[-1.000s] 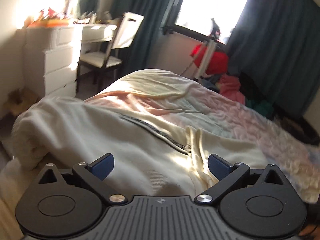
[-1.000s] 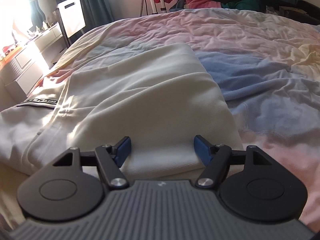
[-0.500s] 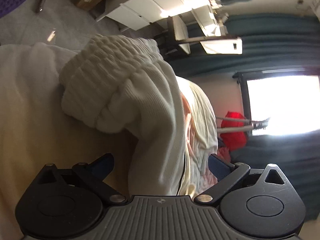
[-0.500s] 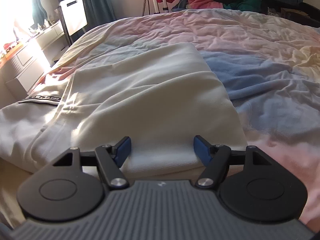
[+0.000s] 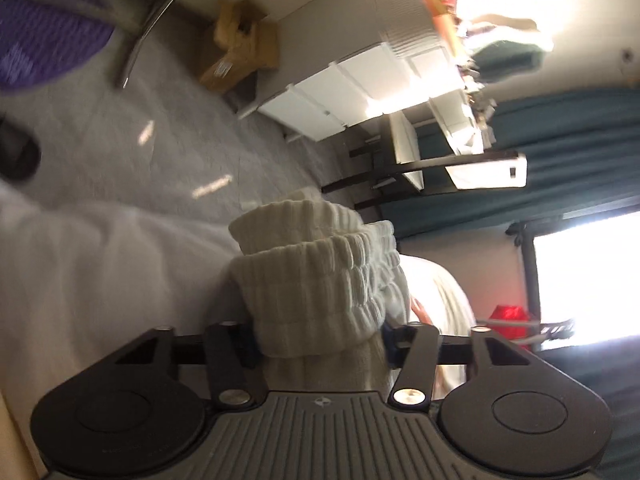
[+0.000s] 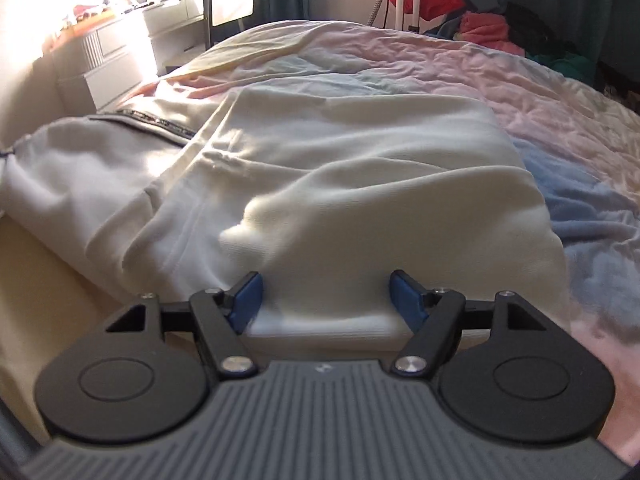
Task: Fold clothes
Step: 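Grasp the waistband with the left gripper and lift it up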
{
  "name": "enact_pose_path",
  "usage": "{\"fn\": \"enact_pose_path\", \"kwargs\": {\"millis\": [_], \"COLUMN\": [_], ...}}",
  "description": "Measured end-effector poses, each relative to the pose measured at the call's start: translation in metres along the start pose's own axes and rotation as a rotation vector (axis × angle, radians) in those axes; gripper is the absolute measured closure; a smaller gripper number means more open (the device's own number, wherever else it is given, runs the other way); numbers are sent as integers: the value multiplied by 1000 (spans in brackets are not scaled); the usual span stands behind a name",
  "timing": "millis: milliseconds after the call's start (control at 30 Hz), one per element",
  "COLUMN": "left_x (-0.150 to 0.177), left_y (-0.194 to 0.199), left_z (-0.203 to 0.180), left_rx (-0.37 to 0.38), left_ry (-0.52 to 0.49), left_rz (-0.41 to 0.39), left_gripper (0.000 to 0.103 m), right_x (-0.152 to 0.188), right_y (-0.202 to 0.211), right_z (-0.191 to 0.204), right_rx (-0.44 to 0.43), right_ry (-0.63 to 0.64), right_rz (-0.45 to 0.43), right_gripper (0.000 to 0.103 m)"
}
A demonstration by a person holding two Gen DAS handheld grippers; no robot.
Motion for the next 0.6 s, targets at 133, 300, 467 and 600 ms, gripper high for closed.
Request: {"fn": "enact_pose_path", "kwargs": {"millis": [133,300,467,600], "left_x": [4,30,82,169], "left_y": [24,74,136,151], "left_z": [-32,-93,-178,-239], "left_rx": [-50,-68,-24,63], "left_ry": [-185,-398,-564,-718], "left_rz": [-141,-353,-566,-642], "left_gripper": [69,72,72,73], "right_x": [-2,-4,-18,-29], "right_y": [3,6,30,54], "right_z": [-3,-7,-28,-73], "right_rx": [-15,-37,-40,70], "right_ry": [-23,-41,-145,-221], "right_rz": [-7,-9,-82,-164], "right_gripper": [29,31,31,31]}}
Point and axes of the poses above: each gripper's, at about its wrist camera, not at the fingertips, and y roughly against the way its jaws point, z to its left, x to its underside, the point moved 9 cm from there along -y, roughly the way its jaws point, and after that the axes turned 14 degrees about -x, right-handed, at the moved point
